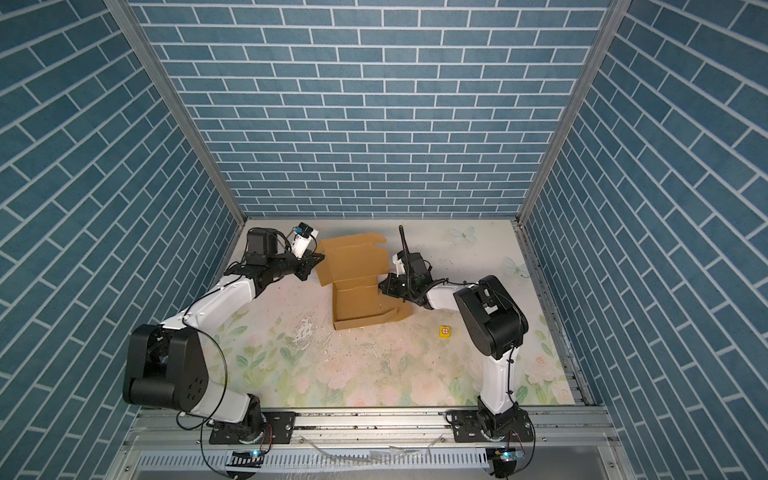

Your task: Fold the paper box

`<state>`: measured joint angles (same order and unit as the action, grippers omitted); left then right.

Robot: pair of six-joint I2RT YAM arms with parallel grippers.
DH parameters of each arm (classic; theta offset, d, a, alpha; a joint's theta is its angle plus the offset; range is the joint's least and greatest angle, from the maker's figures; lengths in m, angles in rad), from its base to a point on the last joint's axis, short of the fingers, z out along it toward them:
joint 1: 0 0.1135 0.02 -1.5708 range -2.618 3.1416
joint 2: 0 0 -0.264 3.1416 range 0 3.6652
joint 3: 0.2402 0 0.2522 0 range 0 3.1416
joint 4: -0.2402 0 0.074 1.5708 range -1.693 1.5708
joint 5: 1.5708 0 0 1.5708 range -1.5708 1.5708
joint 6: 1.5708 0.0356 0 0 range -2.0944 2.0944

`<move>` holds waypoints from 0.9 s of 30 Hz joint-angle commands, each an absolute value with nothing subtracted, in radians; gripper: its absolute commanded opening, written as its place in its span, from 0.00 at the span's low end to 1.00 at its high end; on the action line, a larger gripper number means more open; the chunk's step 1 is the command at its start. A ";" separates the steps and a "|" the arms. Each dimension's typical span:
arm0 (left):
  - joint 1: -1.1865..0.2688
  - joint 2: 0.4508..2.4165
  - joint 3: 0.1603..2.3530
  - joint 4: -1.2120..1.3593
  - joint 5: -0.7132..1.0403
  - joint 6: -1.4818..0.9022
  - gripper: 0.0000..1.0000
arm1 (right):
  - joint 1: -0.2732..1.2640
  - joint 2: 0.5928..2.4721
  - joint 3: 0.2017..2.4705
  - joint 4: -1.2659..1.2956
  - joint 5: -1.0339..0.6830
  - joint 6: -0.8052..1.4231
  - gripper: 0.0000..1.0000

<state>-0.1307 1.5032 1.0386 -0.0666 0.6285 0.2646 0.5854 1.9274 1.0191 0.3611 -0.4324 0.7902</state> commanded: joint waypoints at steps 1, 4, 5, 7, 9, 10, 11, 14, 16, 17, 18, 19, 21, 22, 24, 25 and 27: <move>-0.133 1.498 1.025 -0.075 0.632 0.262 0.03 | 0.603 1.899 0.998 0.455 -0.368 0.849 0.00; -0.133 1.495 1.018 -0.073 0.629 0.267 0.03 | 0.610 1.932 1.027 0.449 -0.390 0.861 0.00; -0.133 1.493 1.020 -0.077 0.631 0.265 0.03 | 0.614 1.934 1.031 0.450 -0.393 0.867 0.00; -0.133 1.494 1.026 -0.081 0.635 0.262 0.03 | 0.625 1.928 1.029 0.460 -0.383 0.868 0.00; -0.133 1.495 1.025 -0.075 0.632 0.262 0.03 | 0.633 1.934 1.033 0.460 -0.380 0.862 0.00; -0.133 1.496 1.022 -0.072 0.632 0.262 0.03 | 0.635 1.941 1.037 0.460 -0.384 0.861 0.00; -0.133 1.497 1.019 -0.070 0.630 0.262 0.03 | 0.637 1.949 1.041 0.459 -0.386 0.863 0.00; -0.134 1.497 1.021 -0.073 0.639 0.256 0.03 | 0.638 1.952 1.036 0.457 -0.373 0.875 0.00; -0.133 1.495 1.022 -0.073 0.636 0.261 0.03 | 0.639 1.952 1.027 0.459 -0.359 0.873 0.00; -0.133 1.496 1.020 -0.071 0.633 0.264 0.04 | 0.638 1.957 1.026 0.456 -0.357 0.871 0.00; -0.133 1.497 1.017 -0.069 0.630 0.268 0.03 | 0.638 1.961 1.029 0.451 -0.357 0.870 0.00; -0.133 1.497 1.016 -0.071 0.630 0.270 0.03 | 0.637 1.963 1.032 0.444 -0.357 0.870 0.00; -0.133 1.496 1.017 -0.073 0.633 0.266 0.03 | 0.638 1.962 1.033 0.436 -0.355 0.873 0.00; -0.133 1.496 1.020 -0.075 0.635 0.261 0.04 | 0.638 1.959 1.030 0.438 -0.349 0.875 0.00; -0.133 1.495 1.022 -0.072 0.635 0.263 0.04 | 0.638 1.963 1.026 0.444 -0.342 0.870 0.00; -0.134 1.497 1.019 -0.070 0.634 0.265 0.04 | 0.638 1.969 1.027 0.446 -0.341 0.868 0.00; -0.133 1.497 1.014 -0.067 0.630 0.267 0.03 | 0.638 1.979 1.031 0.446 -0.350 0.874 0.00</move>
<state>-0.1310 1.5032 1.0370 -0.0620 0.6292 0.2630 0.6342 1.9484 1.0206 0.4473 -0.3695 0.8417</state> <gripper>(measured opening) 0.050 0.046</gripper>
